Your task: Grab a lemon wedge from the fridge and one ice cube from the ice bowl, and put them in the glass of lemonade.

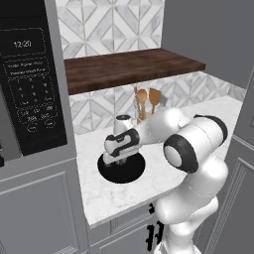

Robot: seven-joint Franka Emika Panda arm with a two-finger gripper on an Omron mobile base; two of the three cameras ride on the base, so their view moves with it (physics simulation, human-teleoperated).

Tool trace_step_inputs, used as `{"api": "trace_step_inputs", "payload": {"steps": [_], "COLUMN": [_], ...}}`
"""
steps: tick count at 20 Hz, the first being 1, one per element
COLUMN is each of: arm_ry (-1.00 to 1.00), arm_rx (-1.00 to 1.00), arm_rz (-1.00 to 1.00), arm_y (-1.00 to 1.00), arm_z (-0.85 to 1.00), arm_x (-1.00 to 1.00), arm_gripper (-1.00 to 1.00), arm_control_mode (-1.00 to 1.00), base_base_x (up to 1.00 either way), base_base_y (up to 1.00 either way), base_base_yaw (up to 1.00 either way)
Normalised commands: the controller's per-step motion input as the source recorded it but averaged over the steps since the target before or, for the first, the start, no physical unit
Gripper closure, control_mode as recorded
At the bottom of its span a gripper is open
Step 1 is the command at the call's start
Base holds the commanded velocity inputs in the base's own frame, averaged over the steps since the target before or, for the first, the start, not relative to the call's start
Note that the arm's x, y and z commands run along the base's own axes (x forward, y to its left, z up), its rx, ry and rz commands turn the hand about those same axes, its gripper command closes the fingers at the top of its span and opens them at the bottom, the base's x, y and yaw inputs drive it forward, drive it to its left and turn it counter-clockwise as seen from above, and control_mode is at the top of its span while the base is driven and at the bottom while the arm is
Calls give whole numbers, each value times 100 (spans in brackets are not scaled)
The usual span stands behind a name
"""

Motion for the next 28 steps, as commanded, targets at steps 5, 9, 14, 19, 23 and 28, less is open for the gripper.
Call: {"api": "trace_step_inputs", "payload": {"steps": [5, 9, 14, 19, 23, 28], "arm_ry": [-14, -19, -18, -5, 4, 16], "arm_rx": [0, 0, 0, 0, -2, -8], "arm_rz": [0, 0, 0, -1, -8, -15], "arm_y": [-32, -80, -89, -88, -79, -77], "arm_z": [78, 66, 68, 71, 46, 13], "arm_x": [-64, -58, -43, -16, 0, 0], "arm_gripper": [100, 100, 100, 100, 100, 100], "arm_control_mode": [-100, -100, -100, -100, -100, -100], "base_base_x": [0, 0, 0, 0, 0, 0], "base_base_y": [0, 0, 0, 0, 0, 0], "base_base_yaw": [0, 0, 0, 0, 0, 0]}}
